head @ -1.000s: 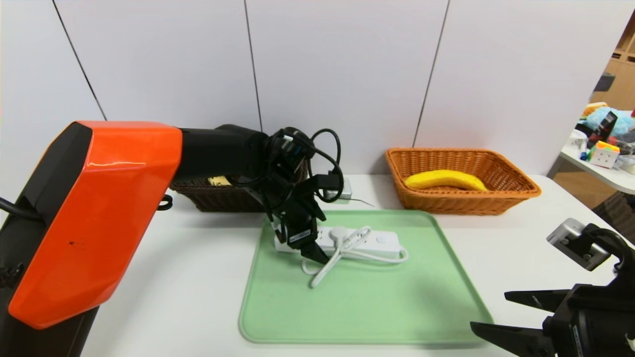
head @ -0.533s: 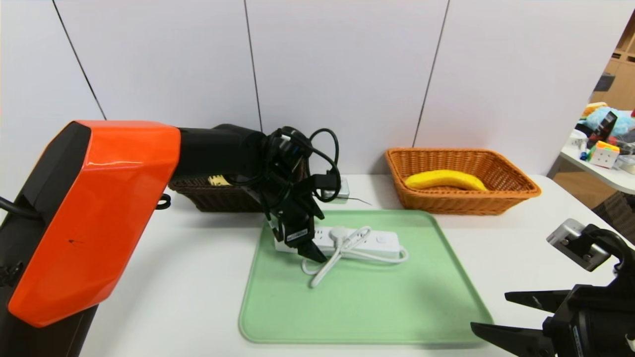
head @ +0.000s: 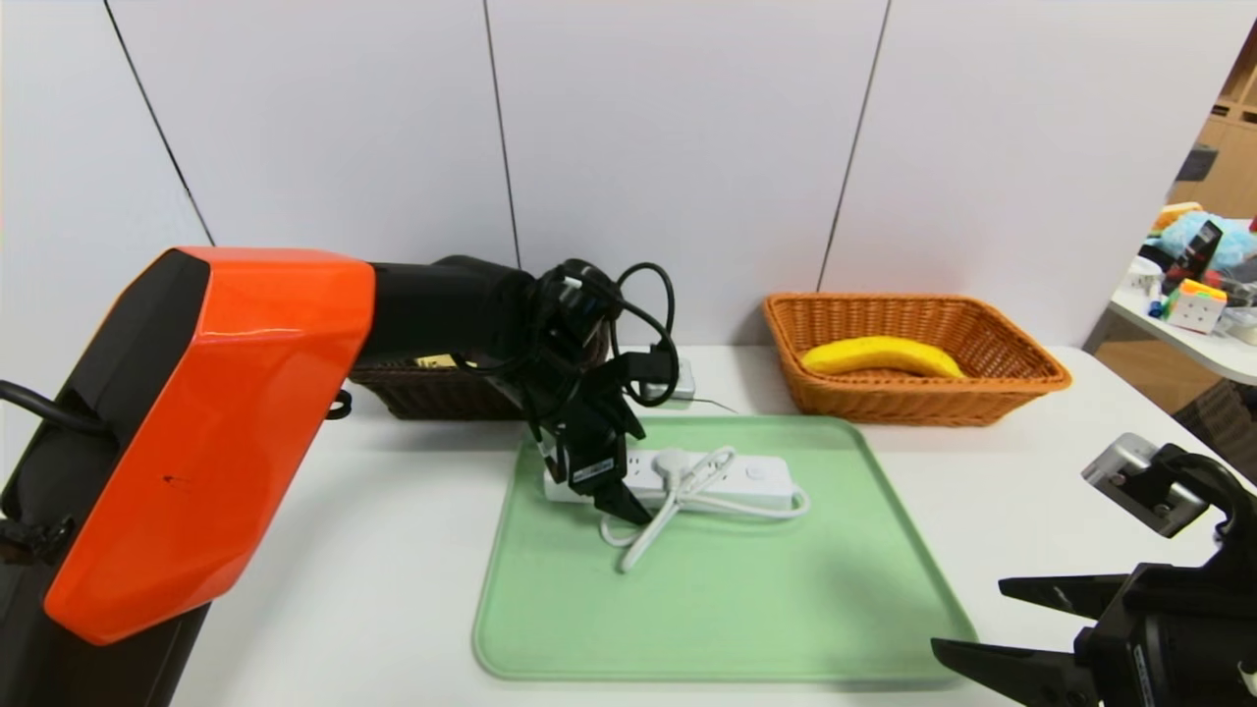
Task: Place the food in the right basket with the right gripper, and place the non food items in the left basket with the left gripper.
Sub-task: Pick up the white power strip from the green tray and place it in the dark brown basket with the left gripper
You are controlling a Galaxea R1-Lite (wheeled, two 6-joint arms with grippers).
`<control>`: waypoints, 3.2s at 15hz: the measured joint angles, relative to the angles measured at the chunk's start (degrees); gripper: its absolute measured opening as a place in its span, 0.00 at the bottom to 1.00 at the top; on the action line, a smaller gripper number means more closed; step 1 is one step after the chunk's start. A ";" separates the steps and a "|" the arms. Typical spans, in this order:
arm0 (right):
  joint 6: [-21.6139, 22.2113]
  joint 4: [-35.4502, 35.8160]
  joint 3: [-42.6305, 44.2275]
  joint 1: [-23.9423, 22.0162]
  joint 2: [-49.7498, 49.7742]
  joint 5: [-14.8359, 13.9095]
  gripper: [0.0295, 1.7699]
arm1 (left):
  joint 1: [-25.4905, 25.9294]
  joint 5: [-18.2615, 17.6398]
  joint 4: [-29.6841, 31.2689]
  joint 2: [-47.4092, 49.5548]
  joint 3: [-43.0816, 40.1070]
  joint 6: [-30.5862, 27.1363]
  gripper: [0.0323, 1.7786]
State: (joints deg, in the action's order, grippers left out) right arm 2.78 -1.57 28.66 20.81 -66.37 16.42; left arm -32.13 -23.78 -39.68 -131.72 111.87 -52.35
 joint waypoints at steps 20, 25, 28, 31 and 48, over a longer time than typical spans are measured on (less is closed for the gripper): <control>0.00 0.01 0.02 0.00 0.00 0.06 0.96 | -1.32 0.46 -1.99 -0.26 0.80 9.61 0.95; 0.02 0.00 0.15 0.00 0.00 0.09 0.96 | -1.35 0.44 -2.07 -0.34 0.80 9.94 0.79; 0.02 0.00 0.13 0.00 0.00 0.09 0.96 | -1.43 0.35 -1.69 -0.34 0.80 9.94 0.55; 0.02 0.01 0.09 0.00 0.00 0.06 0.96 | -1.44 0.41 -1.74 -0.30 0.80 9.96 0.50; 0.00 0.00 0.02 0.07 0.07 0.06 0.96 | -1.18 0.37 -2.07 4.74 0.80 10.95 0.49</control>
State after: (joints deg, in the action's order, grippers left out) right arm 2.78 -1.57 28.68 20.88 -66.29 16.48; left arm -33.32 -23.42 -41.75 -126.98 112.68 -41.40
